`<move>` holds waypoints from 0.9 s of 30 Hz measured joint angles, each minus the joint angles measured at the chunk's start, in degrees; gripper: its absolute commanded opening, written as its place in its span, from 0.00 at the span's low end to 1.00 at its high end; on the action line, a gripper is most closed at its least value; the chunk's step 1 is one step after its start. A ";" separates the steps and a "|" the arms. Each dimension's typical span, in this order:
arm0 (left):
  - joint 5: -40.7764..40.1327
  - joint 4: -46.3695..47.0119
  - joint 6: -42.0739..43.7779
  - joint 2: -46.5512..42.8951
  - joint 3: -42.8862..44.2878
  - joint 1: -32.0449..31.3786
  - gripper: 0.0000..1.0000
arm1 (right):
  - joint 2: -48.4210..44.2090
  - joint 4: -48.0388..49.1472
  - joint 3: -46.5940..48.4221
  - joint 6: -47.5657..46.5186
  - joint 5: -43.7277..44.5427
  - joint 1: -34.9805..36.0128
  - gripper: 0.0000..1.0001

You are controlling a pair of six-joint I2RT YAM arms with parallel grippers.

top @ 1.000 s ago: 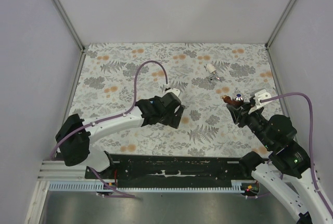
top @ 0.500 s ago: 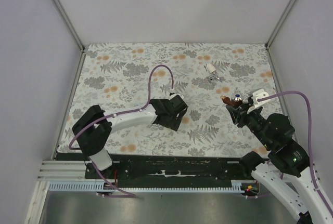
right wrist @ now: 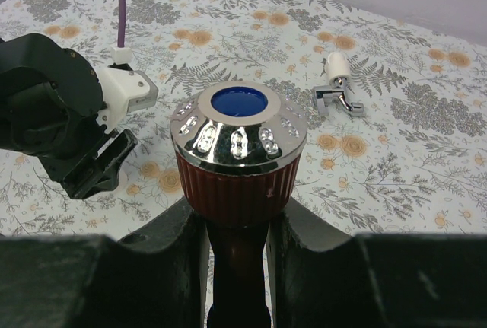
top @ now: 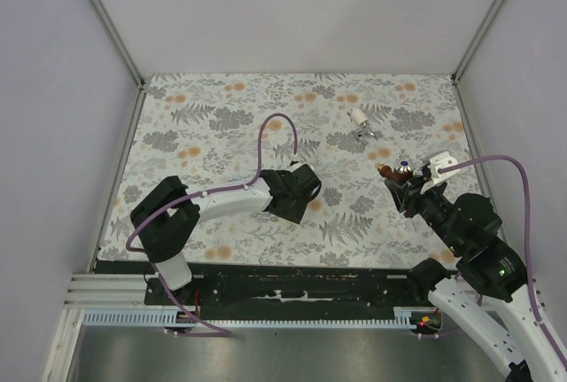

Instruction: Install the water faucets

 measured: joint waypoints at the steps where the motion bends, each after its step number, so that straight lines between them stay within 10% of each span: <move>1: 0.17 0.07 -0.07 0.02 0.00 0.00 0.65 | 0.00 -0.09 0.00 0.00 0.00 0.00 0.04; 10: 0.46 0.63 -0.15 1.88 0.00 0.00 0.63 | 0.00 -0.11 0.00 0.00 0.02 0.00 0.04; 20: 1.81 2.23 -0.46 1.55 -0.17 0.00 0.10 | 0.39 -0.13 0.00 -0.02 -0.57 0.00 0.04; 27: 7.23 6.82 -0.52 -8.26 -6.38 2.54 0.02 | 3.50 1.25 0.02 -2.69 -7.23 0.00 0.06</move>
